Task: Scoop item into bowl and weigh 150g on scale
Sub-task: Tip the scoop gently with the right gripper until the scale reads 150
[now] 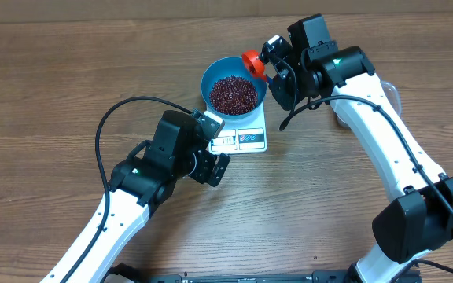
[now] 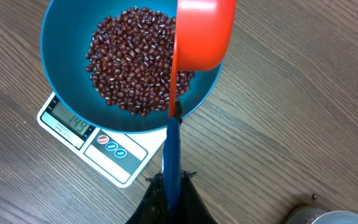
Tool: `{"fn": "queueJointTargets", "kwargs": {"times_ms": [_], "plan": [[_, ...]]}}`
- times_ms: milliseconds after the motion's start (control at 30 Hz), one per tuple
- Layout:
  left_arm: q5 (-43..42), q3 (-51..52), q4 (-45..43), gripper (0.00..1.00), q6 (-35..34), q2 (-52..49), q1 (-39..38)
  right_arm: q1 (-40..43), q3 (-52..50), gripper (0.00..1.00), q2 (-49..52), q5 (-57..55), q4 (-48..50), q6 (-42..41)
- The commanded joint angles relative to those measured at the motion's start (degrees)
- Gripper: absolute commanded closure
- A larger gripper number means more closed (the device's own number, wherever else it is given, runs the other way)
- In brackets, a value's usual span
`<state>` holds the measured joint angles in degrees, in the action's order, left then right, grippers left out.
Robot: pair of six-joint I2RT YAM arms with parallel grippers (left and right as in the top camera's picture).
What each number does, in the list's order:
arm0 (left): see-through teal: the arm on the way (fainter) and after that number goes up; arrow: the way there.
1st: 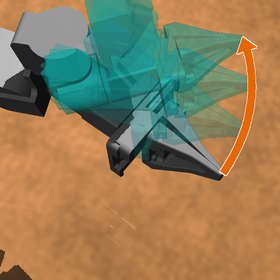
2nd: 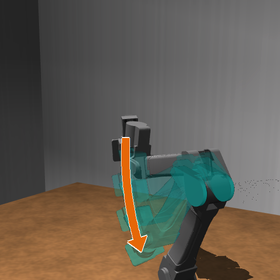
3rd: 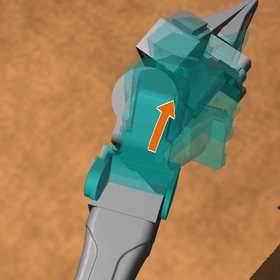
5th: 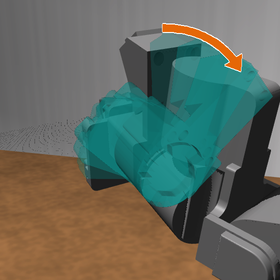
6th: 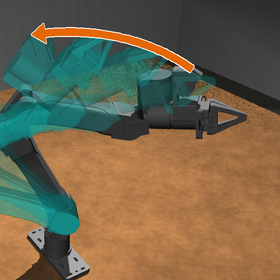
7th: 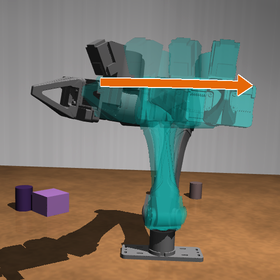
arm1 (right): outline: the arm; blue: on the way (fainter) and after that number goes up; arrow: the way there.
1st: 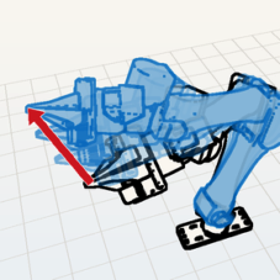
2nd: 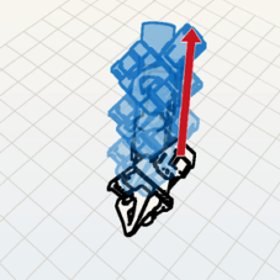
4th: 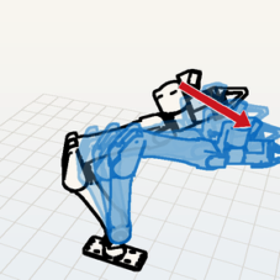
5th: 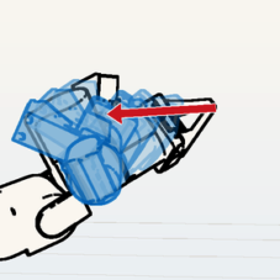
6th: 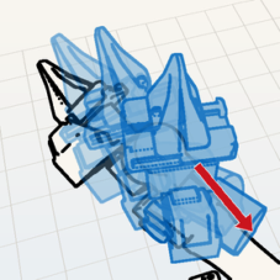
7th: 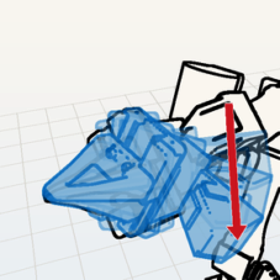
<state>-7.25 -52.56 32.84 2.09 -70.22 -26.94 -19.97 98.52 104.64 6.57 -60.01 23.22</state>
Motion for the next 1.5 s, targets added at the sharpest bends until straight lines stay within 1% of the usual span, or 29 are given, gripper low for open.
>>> {"fn": "queueJointTargets", "kwargs": {"times_ms": [0,433,1467], "plan": [[0.35,-1.18,-0.04,0.01,0.52,-0.20,0.31,-0.33,1.31,0.96,-0.15,-0.57,0.35,0.92],[0.35,-1.18,-0.04,0.01,0.52,-0.20,0.31,-1.46,1.31,0.96,-0.15,-0.59,0.72,0.87],[0.35,-1.18,-0.04,0.00,0.52,-0.20,0.31,-1.29,1.31,0.96,-0.15,-1.01,0.79,0.68]]}}
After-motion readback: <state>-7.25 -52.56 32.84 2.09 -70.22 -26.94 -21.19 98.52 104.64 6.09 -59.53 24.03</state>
